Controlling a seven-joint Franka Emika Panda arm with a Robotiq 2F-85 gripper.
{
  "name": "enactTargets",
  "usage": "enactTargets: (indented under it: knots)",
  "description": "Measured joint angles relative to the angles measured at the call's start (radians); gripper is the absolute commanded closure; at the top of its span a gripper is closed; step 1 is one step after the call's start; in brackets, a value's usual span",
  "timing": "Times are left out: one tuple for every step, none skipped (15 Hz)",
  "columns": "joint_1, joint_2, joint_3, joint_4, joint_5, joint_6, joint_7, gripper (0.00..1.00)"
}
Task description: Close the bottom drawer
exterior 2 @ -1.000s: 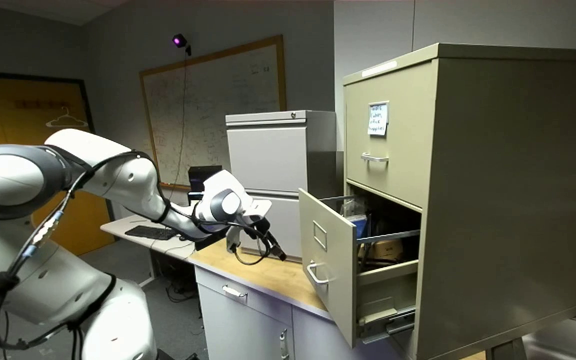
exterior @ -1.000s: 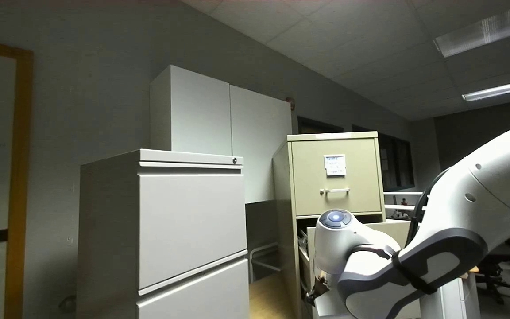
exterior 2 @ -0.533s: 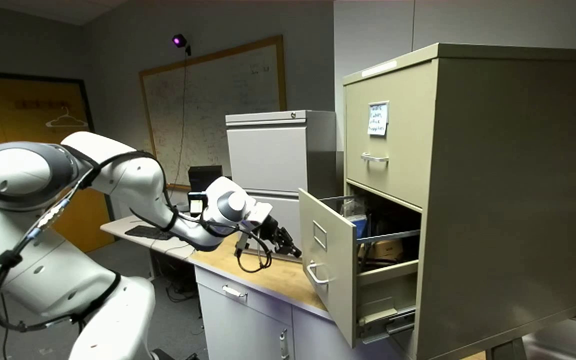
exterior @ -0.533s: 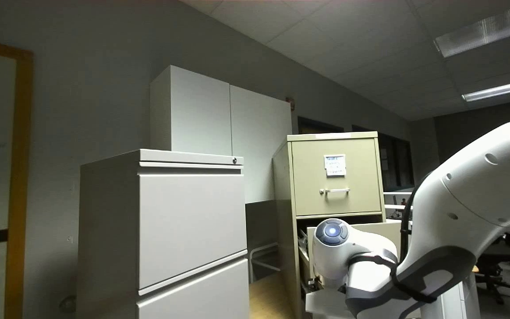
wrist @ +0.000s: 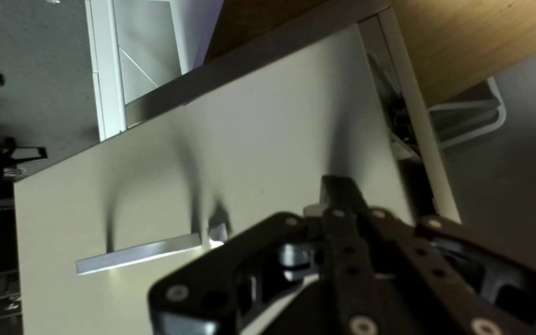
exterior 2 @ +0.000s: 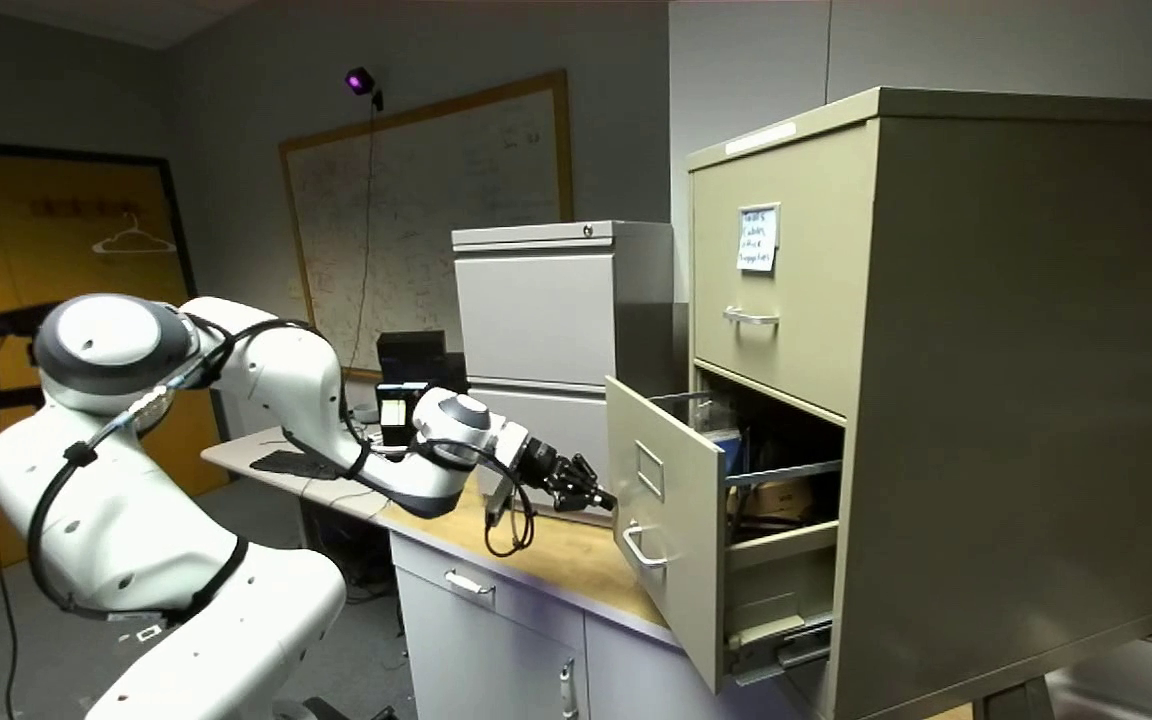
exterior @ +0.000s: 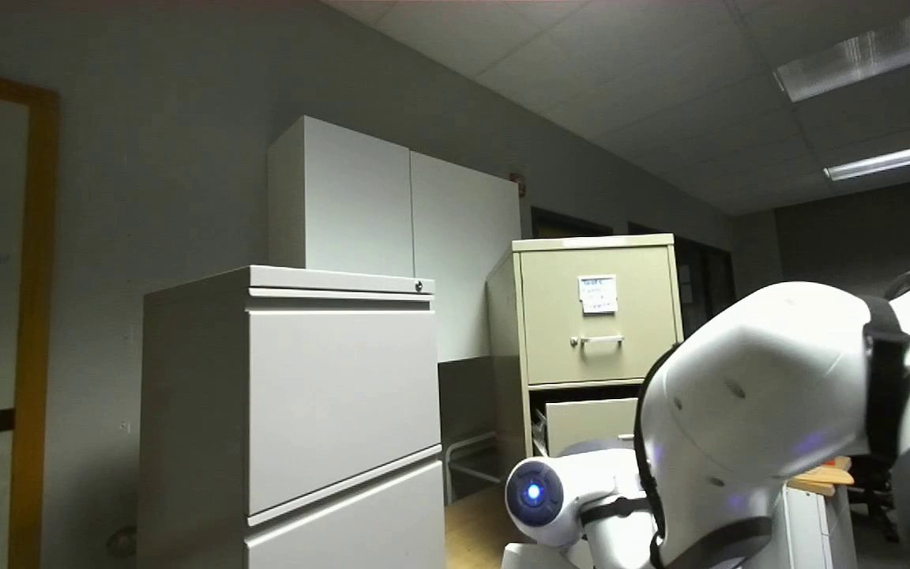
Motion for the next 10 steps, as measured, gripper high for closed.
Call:
enactTargets:
  knots:
    - [-0.048,-0.021,0.062,0.016,-0.008,-0.02,0.068,1.0]
    - [-0.092,-0.04,0.119,0.036,-0.014,-0.046,0.132,1.0]
    - [-0.137,-0.057,0.174,0.057,-0.015,-0.075,0.186,1.0]
    - [-0.182,-0.071,0.227,0.081,-0.015,-0.104,0.228,1.0]
    - [-0.23,-0.084,0.277,0.107,-0.014,-0.132,0.26,1.0]
    - [-0.278,-0.094,0.326,0.136,-0.011,-0.161,0.283,1.0]
    - [-0.321,-0.103,0.372,0.164,-0.004,-0.194,0.297,1.0]
    - [-0.362,-0.111,0.415,0.193,0.012,-0.231,0.302,1.0]
    - [-0.402,-0.119,0.458,0.222,0.034,-0.268,0.302,1.0]
    - [-0.442,-0.127,0.497,0.25,0.06,-0.305,0.302,1.0]
